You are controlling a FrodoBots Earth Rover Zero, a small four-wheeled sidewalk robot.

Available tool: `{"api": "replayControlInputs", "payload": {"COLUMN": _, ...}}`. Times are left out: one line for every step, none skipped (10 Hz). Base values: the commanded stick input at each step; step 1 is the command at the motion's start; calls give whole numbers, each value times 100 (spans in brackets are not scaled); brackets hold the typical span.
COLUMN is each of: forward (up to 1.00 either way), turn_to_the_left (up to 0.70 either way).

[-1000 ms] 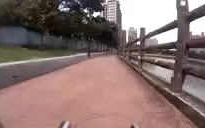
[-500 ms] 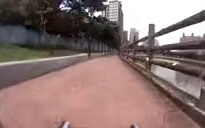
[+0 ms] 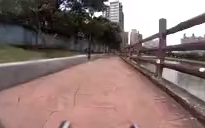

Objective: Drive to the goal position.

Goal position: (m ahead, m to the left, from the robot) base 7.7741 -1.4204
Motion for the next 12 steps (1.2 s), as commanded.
{"api": "replayControlInputs", "payload": {"forward": 100, "turn_to_the_left": 0}}
{"api": "replayControlInputs", "payload": {"forward": 100, "turn_to_the_left": 0}}
{"api": "replayControlInputs", "payload": {"forward": 100, "turn_to_the_left": 0}}
{"api": "replayControlInputs", "payload": {"forward": 100, "turn_to_the_left": 0}}
{"api": "replayControlInputs", "payload": {"forward": 100, "turn_to_the_left": 0}}
{"api": "replayControlInputs", "payload": {"forward": 100, "turn_to_the_left": -1}}
{"api": "replayControlInputs", "payload": {"forward": 100, "turn_to_the_left": -18}}
{"api": "replayControlInputs", "payload": {"forward": 100, "turn_to_the_left": -40}}
{"api": "replayControlInputs", "payload": {"forward": 100, "turn_to_the_left": -35}}
{"api": "replayControlInputs", "payload": {"forward": 100, "turn_to_the_left": -32}}
{"api": "replayControlInputs", "payload": {"forward": 100, "turn_to_the_left": -22}}
{"api": "replayControlInputs", "payload": {"forward": 100, "turn_to_the_left": 0}}
